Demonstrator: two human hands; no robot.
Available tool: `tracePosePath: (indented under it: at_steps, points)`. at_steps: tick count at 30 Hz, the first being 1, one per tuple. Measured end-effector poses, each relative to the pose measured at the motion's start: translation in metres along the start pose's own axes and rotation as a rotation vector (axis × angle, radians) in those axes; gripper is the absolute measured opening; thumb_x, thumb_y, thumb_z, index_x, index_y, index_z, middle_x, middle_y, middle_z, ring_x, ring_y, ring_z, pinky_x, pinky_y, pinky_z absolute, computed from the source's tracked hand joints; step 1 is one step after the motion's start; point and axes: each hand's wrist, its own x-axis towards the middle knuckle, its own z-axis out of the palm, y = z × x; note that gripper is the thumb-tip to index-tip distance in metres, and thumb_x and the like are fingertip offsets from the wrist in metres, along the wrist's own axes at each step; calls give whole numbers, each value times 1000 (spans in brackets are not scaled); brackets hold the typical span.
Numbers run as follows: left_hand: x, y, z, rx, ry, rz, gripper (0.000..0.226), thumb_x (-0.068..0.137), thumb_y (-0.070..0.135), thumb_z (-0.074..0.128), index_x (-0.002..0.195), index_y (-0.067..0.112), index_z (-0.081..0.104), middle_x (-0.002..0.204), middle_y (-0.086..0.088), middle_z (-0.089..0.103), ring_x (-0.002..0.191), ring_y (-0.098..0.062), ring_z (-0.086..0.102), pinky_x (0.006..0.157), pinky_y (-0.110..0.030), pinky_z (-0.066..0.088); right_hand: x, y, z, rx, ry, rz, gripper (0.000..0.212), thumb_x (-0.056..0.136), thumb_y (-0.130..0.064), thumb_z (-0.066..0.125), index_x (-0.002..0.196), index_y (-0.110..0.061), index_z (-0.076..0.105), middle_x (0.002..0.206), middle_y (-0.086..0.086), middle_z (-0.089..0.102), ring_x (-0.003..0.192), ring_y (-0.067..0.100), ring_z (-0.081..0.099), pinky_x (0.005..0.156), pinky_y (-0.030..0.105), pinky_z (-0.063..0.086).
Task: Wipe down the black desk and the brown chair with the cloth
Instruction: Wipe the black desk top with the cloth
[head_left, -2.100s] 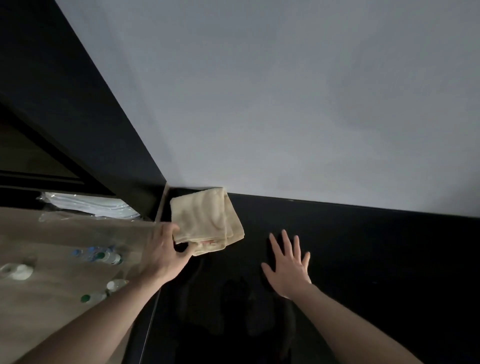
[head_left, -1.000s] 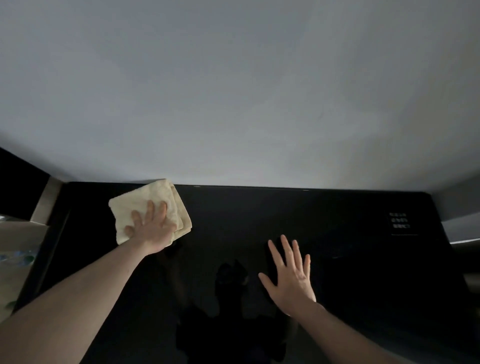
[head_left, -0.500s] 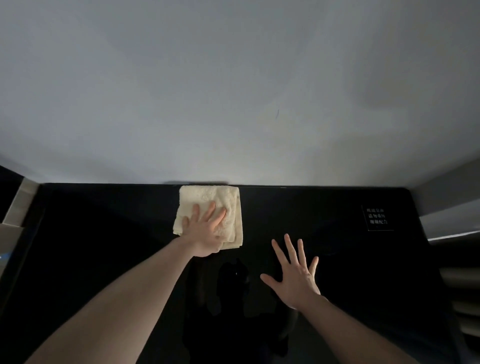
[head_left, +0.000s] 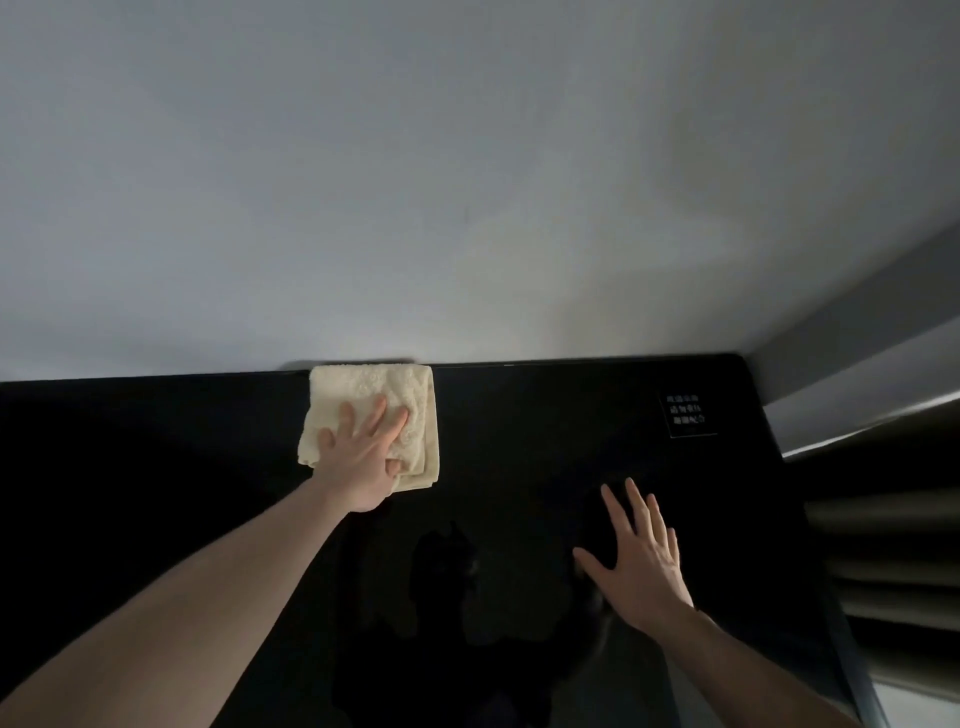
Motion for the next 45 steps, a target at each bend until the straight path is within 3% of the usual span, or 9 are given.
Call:
tracePosePath:
  at_steps: [22, 30, 33, 35, 37, 38, 39, 40, 45]
  points:
    - [99, 383, 24, -70, 2, 232, 98, 99, 25, 69, 164, 40, -3, 173, 6, -17, 156, -49, -20, 125, -70, 4, 76, 206, -91, 11, 6, -59, 99, 95, -58, 65, 169, -33, 4, 175, -5, -14, 163, 23, -7, 132, 45, 11]
    - [47, 291, -5, -387, 189, 166, 75, 105, 25, 59, 168, 31, 19, 177, 7, 5, 162, -22, 10, 129, -36, 13, 101, 136, -115, 68, 42, -148, 100, 94, -54, 70, 167, -36, 4, 176, -2, -7, 163, 30, -2, 130, 53, 17]
    - [13, 223, 15, -252, 127, -70, 87, 101, 45, 63, 169, 31, 10, 177, 1, -6, 163, -33, 4, 131, -48, 13, 126, 89, -116, 86, 22, -170, 100, 94, -67, 61, 165, -43, -4, 175, -3, -12, 162, 30, -6, 130, 55, 13]
    - [-6, 185, 26, -195, -5, -214, 103, 94, 62, 66, 168, 36, 0, 175, 3, -19, 162, -36, -7, 127, -63, 17, 146, 51, -119, 114, 21, -129, 83, 88, -69, 60, 158, -50, 19, 170, -3, 13, 155, 28, 19, 121, 51, 32]
    - [-18, 164, 32, -178, -93, -239, 119, 85, 68, 73, 166, 40, -9, 171, 8, -29, 160, -36, -19, 122, -73, 16, 164, 23, -116, -12, 94, -89, 46, 81, -66, 63, 120, -44, 56, 136, 5, 49, 121, 30, 54, 89, 46, 47]
    - [-20, 160, 33, -169, -110, -225, 123, 83, 67, 76, 166, 41, -12, 170, 9, -31, 159, -36, -22, 120, -76, 16, 168, 15, -118, -40, 12, -91, 43, 81, -72, 61, 78, -44, 28, 147, 10, 44, 107, 27, 35, 80, 41, 36]
    - [-19, 160, 34, -166, -116, -217, 126, 82, 65, 79, 165, 41, -12, 170, 10, -32, 158, -37, -23, 119, -78, 17, 178, 12, -111, -75, -35, -84, 117, 84, -81, 52, 150, -43, -35, 171, 12, 10, 154, 43, -10, 108, 74, 17]
    - [-17, 161, 33, -175, -120, -221, 127, 81, 63, 81, 165, 42, -12, 170, 10, -33, 158, -38, -24, 117, -79, 17, 178, 17, -108, -128, -135, -50, 104, 85, -89, 43, 161, -49, -15, 172, 6, -28, 156, 53, -16, 97, 80, -23]
    - [-8, 166, 29, -226, -140, -263, 130, 80, 54, 86, 165, 43, -11, 170, 12, -32, 158, -41, -23, 114, -82, 20, 177, 65, -110, -177, -126, -50, 94, 95, -84, 30, 160, -46, -26, 169, -1, -37, 155, 44, -29, 120, 78, 7]
